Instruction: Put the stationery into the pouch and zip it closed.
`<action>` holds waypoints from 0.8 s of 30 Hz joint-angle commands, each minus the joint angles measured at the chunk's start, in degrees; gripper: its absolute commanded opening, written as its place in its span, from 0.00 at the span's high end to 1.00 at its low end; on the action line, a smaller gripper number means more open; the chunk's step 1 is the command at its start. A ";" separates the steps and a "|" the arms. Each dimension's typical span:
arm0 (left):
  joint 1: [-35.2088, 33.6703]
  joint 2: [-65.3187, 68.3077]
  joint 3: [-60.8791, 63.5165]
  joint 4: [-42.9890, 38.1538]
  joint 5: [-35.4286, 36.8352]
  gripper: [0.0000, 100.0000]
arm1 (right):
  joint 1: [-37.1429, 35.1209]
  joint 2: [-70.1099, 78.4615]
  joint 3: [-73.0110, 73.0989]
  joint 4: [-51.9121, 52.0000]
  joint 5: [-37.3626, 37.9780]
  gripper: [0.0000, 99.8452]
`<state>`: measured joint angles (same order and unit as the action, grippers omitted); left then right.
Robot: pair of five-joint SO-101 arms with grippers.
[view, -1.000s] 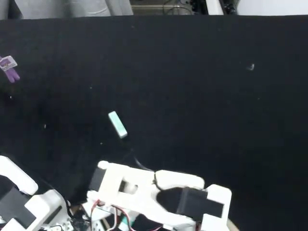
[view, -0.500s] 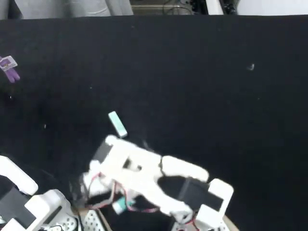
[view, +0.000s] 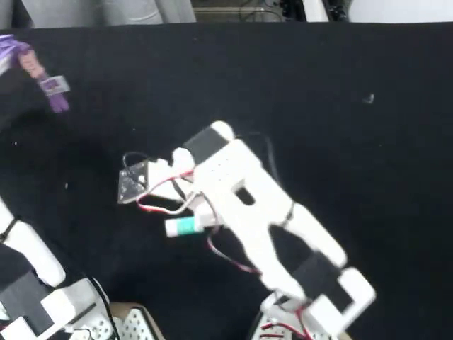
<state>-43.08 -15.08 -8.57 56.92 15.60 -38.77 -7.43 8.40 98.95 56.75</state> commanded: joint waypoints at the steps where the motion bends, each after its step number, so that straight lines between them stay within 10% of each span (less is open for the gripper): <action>1: 5.23 -2.81 -4.35 3.16 -0.62 0.97 | 1.67 -10.95 -3.12 1.41 0.26 0.97; 14: 23.69 -2.81 -18.86 23.82 -0.44 0.97 | 18.37 -31.34 -2.77 -16.97 -18.29 0.97; 24: 33.80 -2.55 -20.35 32.26 -0.09 0.97 | 16.97 -37.41 -0.92 -33.49 -37.10 0.99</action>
<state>-12.57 -15.08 -25.36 87.87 15.60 -20.92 -42.95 8.22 71.16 23.16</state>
